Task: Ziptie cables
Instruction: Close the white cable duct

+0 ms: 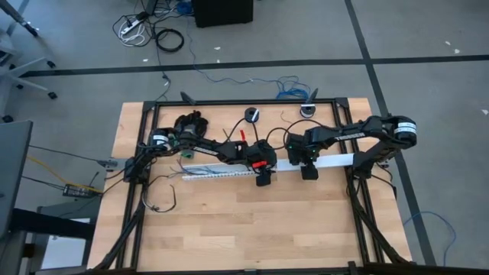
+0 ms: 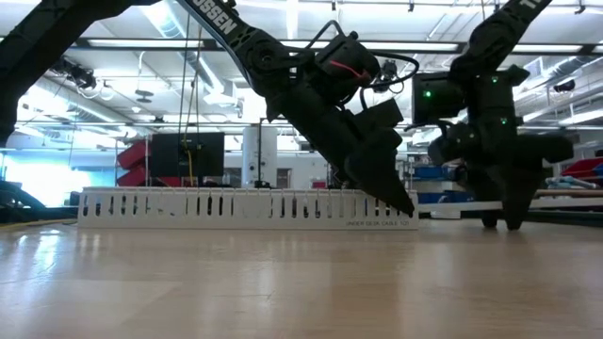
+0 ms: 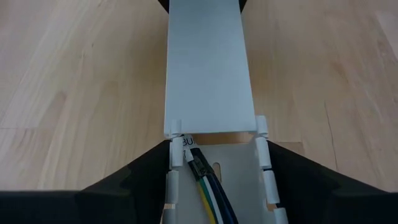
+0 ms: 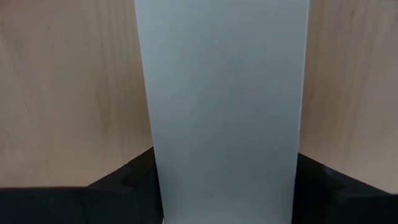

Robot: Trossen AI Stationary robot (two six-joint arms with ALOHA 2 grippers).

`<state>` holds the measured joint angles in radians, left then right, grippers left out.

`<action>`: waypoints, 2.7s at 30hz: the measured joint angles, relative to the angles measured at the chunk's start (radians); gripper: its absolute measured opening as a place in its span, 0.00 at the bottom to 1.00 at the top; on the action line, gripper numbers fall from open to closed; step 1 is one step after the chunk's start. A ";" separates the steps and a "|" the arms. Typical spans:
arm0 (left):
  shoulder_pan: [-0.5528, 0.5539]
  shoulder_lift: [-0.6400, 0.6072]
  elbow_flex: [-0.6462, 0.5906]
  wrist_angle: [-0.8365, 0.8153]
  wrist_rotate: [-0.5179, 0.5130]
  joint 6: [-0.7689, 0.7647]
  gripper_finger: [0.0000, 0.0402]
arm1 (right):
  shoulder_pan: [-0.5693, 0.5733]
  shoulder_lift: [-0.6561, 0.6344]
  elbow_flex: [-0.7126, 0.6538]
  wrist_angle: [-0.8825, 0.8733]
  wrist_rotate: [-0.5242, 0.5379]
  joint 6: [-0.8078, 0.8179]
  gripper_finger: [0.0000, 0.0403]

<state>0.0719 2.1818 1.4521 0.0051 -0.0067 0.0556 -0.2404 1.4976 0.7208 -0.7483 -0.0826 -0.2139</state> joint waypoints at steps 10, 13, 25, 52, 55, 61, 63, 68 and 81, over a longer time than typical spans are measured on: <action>0.002 -0.003 0.000 -0.024 0.009 0.015 0.58 | -0.018 -0.071 0.002 -0.032 0.018 -0.007 0.57; 0.002 -0.003 0.000 -0.022 0.009 0.015 0.58 | -0.018 -0.069 -0.005 -0.024 -0.002 -0.010 0.57; 0.005 -0.002 0.000 -0.018 0.009 0.015 0.58 | 0.005 -0.064 -0.007 -0.006 -0.023 -0.008 0.58; 0.005 0.000 0.000 -0.005 0.006 0.015 0.58 | 0.004 -0.064 -0.007 0.002 -0.008 0.000 0.58; 0.005 0.000 0.000 -0.004 0.006 0.015 0.58 | 0.005 -0.064 -0.007 0.003 -0.010 0.000 0.58; 0.005 0.000 0.000 -0.002 0.008 0.014 0.58 | 0.005 -0.064 -0.007 0.007 -0.011 0.000 0.58; 0.005 0.000 0.000 -0.001 0.008 0.014 0.58 | 0.005 -0.064 -0.007 0.007 -0.011 0.000 0.58; 0.005 0.000 0.000 0.000 0.008 0.014 0.58 | 0.005 -0.064 -0.007 0.008 -0.008 0.002 0.58; 0.005 0.000 0.000 -0.002 0.008 0.011 0.58 | 0.000 -0.064 -0.006 0.002 0.016 0.008 0.58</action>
<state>0.0769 2.1818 1.4521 0.0032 0.0017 0.0666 -0.2401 1.4334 0.7151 -0.7467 -0.0669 -0.2059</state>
